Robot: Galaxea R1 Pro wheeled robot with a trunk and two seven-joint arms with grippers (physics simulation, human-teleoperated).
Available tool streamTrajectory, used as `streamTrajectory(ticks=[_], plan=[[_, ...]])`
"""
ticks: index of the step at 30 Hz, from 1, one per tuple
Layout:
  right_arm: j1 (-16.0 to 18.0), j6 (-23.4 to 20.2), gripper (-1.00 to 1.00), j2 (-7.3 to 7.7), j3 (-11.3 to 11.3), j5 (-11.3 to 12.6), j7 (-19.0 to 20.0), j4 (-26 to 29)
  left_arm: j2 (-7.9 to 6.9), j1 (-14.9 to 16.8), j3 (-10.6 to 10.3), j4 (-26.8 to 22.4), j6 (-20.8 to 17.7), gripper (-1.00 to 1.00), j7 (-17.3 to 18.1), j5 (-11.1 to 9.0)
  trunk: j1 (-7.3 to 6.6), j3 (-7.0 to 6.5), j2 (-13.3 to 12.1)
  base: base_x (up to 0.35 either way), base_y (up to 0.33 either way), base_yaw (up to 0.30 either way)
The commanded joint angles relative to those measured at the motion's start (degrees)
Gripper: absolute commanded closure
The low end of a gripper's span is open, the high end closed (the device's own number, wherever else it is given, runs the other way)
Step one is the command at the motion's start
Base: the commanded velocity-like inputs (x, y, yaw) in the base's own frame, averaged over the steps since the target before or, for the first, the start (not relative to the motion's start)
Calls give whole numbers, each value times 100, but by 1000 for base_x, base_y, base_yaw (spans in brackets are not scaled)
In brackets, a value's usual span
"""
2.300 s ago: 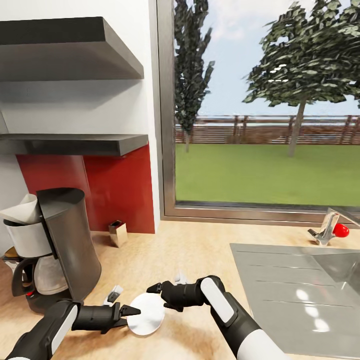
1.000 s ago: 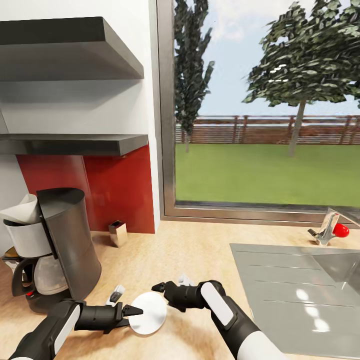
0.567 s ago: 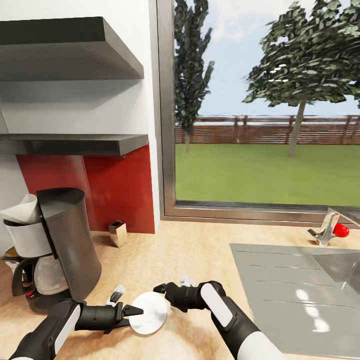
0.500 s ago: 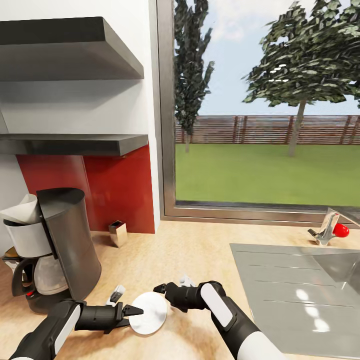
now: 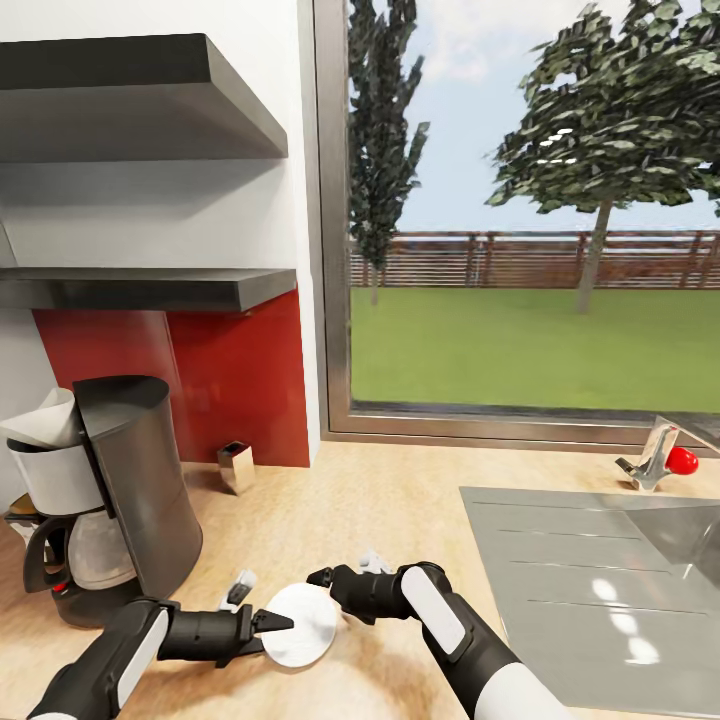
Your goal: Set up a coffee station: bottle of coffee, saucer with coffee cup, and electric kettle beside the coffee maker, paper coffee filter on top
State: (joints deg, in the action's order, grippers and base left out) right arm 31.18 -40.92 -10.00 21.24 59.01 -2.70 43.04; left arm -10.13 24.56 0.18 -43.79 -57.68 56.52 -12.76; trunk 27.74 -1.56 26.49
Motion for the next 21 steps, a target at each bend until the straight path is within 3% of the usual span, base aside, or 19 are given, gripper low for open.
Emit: streamTrajectory(ticks=[1, 15, 21], plan=[[2, -12, -100, 0, 3, 32, -28, 3, 1, 2, 0, 2, 11, -100, 17, 45, 2, 3, 3, 0, 0, 0], [2, 55, -100, 0, 24, 23, -37, 3, 11, 14, -1, 2, 11, -100, 17, 45, 2, 3, 3, 0, 0, 0], [2, 107, -100, 0, 323, 31, -37, 3, 17, 22, 1, 2, 11, -100, 17, 45, 2, 3, 3, 0, 0, 0]])
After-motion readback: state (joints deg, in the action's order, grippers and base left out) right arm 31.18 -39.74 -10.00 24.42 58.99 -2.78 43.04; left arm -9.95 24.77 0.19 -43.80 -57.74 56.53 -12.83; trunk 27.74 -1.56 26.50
